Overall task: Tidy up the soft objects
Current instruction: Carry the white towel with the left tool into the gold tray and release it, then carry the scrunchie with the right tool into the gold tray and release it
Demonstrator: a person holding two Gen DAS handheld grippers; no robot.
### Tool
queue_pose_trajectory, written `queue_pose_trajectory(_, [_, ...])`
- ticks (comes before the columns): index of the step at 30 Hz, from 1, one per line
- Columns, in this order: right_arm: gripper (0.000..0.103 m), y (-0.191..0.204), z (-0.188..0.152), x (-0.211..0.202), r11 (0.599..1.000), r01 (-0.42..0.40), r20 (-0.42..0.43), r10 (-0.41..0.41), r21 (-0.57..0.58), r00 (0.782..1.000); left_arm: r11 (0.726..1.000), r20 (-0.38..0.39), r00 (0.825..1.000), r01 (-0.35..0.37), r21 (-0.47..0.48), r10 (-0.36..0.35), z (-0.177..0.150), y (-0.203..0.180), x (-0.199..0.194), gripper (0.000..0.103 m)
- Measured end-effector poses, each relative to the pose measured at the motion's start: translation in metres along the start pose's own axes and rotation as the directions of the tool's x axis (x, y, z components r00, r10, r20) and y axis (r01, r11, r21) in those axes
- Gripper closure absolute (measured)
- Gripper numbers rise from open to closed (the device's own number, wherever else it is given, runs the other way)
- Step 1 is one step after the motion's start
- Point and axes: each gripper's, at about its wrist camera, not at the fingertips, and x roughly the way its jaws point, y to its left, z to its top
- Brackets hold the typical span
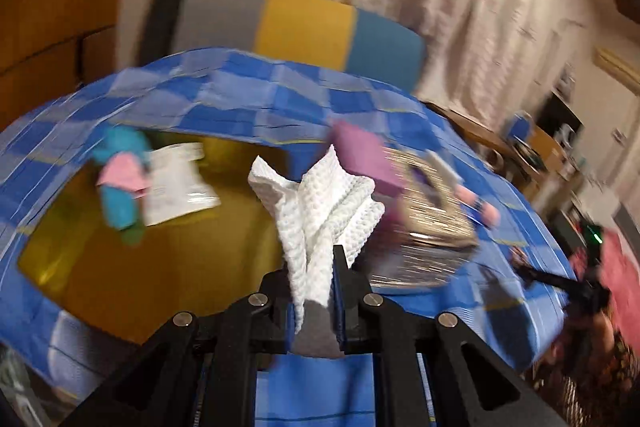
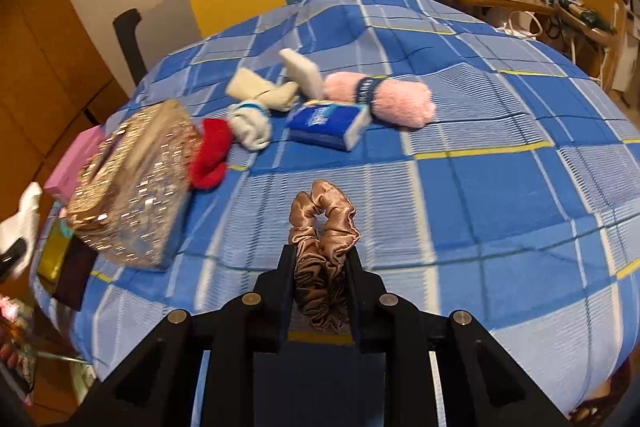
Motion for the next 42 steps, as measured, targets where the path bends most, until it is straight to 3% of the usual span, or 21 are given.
queue_pose_trajectory(8, [0.08,0.044,-0.016,-0.019,0.995,-0.095,-0.014,0.096,0.021,0.995,0.971,0.0,0.983,-0.184,-0.149,0.186,0.006,0.094,0.005,0.09])
queue_pose_trajectory(15, [0.08,0.104,-0.025,-0.033,0.985,-0.17,-0.025,0.169,-0.041,0.985,0.929,-0.055,0.958,-0.288,-0.234,0.283,0.007,0.151,0.021,0.089])
queue_pose_trajectory(18, [0.08,0.13,-0.027,-0.036,0.976,-0.205,-0.03,0.203,-0.07,0.979,0.922,-0.073,0.955,-0.296,-0.25,0.287,0.008,0.163,0.03,0.085])
queue_pose_trajectory(21, [0.08,0.159,-0.027,-0.038,0.965,-0.241,-0.037,0.238,-0.106,0.971,0.921,-0.083,0.948,-0.318,-0.224,0.307,0.01,0.169,0.036,0.068])
queue_pose_trajectory(25, [0.08,0.194,-0.027,-0.037,0.947,-0.278,-0.052,0.273,-0.163,0.961,0.919,-0.068,0.948,-0.318,-0.233,0.31,0.009,0.174,0.031,0.059])
queue_pose_trajectory(33, [0.08,0.258,-0.032,-0.016,0.903,-0.351,-0.121,0.331,-0.249,0.936,0.918,-0.06,0.939,-0.343,-0.197,0.338,-0.001,0.175,0.018,0.055])
queue_pose_trajectory(37, [0.08,0.289,-0.029,-0.004,0.882,-0.382,-0.148,0.354,-0.276,0.923,0.915,-0.02,0.95,-0.306,-0.262,0.311,-0.005,0.176,0.001,0.055])
queue_pose_trajectory(42, [0.08,0.339,-0.023,0.02,0.856,-0.396,-0.172,0.358,-0.333,0.918,0.904,0.008,0.948,-0.301,-0.305,0.318,-0.012,0.172,-0.017,0.055])
